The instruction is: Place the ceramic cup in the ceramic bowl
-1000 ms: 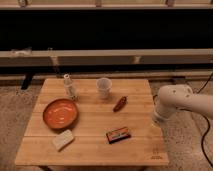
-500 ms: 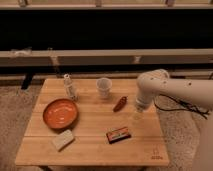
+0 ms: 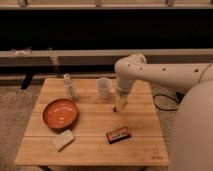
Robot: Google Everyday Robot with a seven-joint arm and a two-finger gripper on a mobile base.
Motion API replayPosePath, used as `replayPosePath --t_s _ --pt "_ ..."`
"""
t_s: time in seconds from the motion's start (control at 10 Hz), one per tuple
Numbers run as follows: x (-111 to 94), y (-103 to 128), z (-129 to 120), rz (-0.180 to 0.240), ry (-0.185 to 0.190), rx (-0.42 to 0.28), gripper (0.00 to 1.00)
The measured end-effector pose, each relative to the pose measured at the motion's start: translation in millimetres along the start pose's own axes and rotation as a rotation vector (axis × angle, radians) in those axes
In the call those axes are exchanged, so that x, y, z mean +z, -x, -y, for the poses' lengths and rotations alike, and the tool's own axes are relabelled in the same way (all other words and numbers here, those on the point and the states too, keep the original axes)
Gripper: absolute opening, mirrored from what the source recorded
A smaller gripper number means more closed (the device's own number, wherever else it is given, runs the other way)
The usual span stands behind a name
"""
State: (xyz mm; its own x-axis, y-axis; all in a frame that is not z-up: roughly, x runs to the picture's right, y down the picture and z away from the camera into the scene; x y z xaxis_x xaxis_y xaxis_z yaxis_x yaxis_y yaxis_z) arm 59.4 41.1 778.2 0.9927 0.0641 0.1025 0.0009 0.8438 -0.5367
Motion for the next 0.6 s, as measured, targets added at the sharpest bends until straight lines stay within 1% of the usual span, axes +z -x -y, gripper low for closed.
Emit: replayPosePath --t_s 0.2,0.3,0.5,0.6 --pt "-3 24 16 0.013 0.001 -0.057 0.80" --pt "-2 32 21 0.018 0.010 -0.077 0.80" --pt "11 56 34 0.028 0.032 -0.125 0.80" --pt "17 61 37 0.028 0.040 -0.136 0.80"
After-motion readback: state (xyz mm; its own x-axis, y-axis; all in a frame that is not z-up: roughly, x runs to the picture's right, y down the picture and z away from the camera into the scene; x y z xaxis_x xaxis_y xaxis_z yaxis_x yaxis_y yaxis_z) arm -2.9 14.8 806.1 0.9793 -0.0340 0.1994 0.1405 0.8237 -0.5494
